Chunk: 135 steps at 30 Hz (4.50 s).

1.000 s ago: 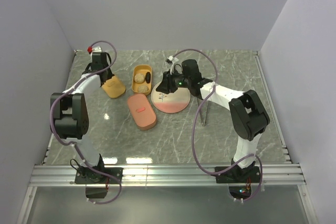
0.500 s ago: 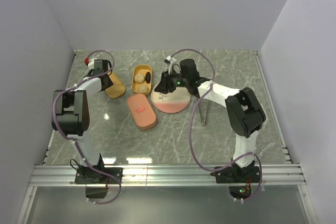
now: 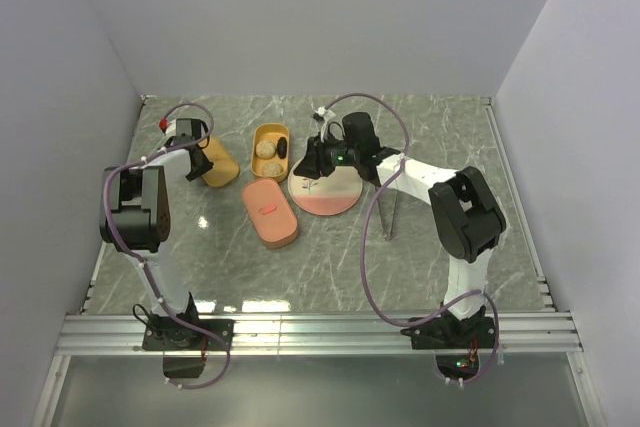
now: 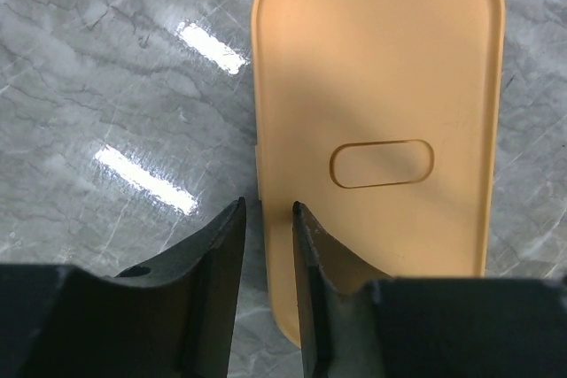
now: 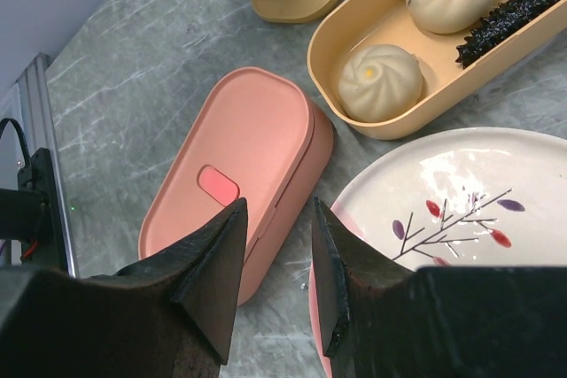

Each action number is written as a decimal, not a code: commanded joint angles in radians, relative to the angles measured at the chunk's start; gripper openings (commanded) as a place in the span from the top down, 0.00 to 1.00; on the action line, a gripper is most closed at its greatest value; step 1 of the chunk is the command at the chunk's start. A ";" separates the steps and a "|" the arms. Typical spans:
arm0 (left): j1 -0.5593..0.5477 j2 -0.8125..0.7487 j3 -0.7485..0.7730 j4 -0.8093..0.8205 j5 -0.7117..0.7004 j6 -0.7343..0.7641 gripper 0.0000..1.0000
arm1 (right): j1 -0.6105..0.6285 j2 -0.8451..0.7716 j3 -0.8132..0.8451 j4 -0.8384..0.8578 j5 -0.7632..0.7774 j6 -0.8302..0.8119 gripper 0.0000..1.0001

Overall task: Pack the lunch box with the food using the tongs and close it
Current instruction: Pick up the lid of the lunch box with the left arm, then put the lid back on the lunch box

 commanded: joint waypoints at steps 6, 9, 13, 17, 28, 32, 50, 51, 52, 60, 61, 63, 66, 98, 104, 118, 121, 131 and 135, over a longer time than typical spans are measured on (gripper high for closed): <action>0.007 -0.004 -0.040 -0.050 0.035 0.013 0.66 | -0.007 -0.010 0.033 0.027 -0.020 0.005 0.57; 0.007 0.019 -0.024 -0.070 0.046 0.022 0.71 | -0.006 -0.011 0.028 0.030 -0.020 0.007 0.57; 0.007 0.027 -0.019 -0.078 0.052 0.027 0.82 | -0.006 -0.019 0.025 0.030 -0.017 0.001 0.57; 0.007 0.044 -0.011 -0.095 0.062 0.036 0.87 | -0.007 -0.019 0.024 0.030 -0.018 -0.001 0.57; 0.007 -0.002 -0.059 -0.044 0.103 0.064 1.00 | -0.007 -0.014 0.024 0.030 -0.018 -0.001 0.57; 0.007 -0.073 -0.088 0.000 0.112 0.071 1.00 | -0.006 -0.005 0.030 0.027 -0.015 0.001 0.57; 0.005 -0.295 -0.151 0.077 0.123 0.070 1.00 | -0.006 0.012 0.051 0.019 -0.009 0.012 0.57; 0.005 -0.300 -0.151 0.077 0.126 0.070 1.00 | -0.006 0.012 0.048 0.019 -0.009 0.012 0.57; 0.005 -0.305 -0.149 0.077 0.129 0.070 1.00 | -0.007 0.012 0.050 0.018 -0.009 0.012 0.57; -0.012 -0.325 -0.102 0.071 0.186 0.068 1.00 | -0.009 -0.003 0.036 0.021 0.020 0.018 0.57; -0.015 -0.322 -0.084 0.069 0.190 0.073 1.00 | -0.013 -0.008 0.028 0.039 0.029 0.027 0.57; -0.048 -0.309 -0.064 0.069 0.203 0.077 1.00 | -0.027 -0.023 0.006 0.059 0.029 0.056 0.57; -0.076 -0.294 -0.024 0.069 0.213 0.082 1.00 | -0.061 -0.043 -0.021 0.091 0.025 0.082 0.57; -0.194 0.016 0.239 0.051 0.313 0.206 1.00 | -0.115 -0.062 -0.067 0.105 0.015 0.097 0.57; -0.199 -0.030 0.184 0.089 0.255 0.188 1.00 | -0.115 -0.060 -0.064 0.104 0.009 0.094 0.57; -0.199 -0.113 0.095 0.171 0.111 0.182 0.45 | -0.115 -0.057 -0.059 0.097 -0.002 0.093 0.57; -0.193 -0.105 0.099 0.160 0.117 0.191 0.31 | -0.116 -0.056 -0.059 0.099 -0.002 0.094 0.57; -0.171 -0.029 0.130 0.102 0.134 0.209 0.43 | -0.115 -0.054 -0.065 0.105 -0.011 0.097 0.57; -0.171 0.002 0.153 0.077 0.131 0.217 0.56 | -0.115 -0.053 -0.064 0.107 -0.014 0.099 0.57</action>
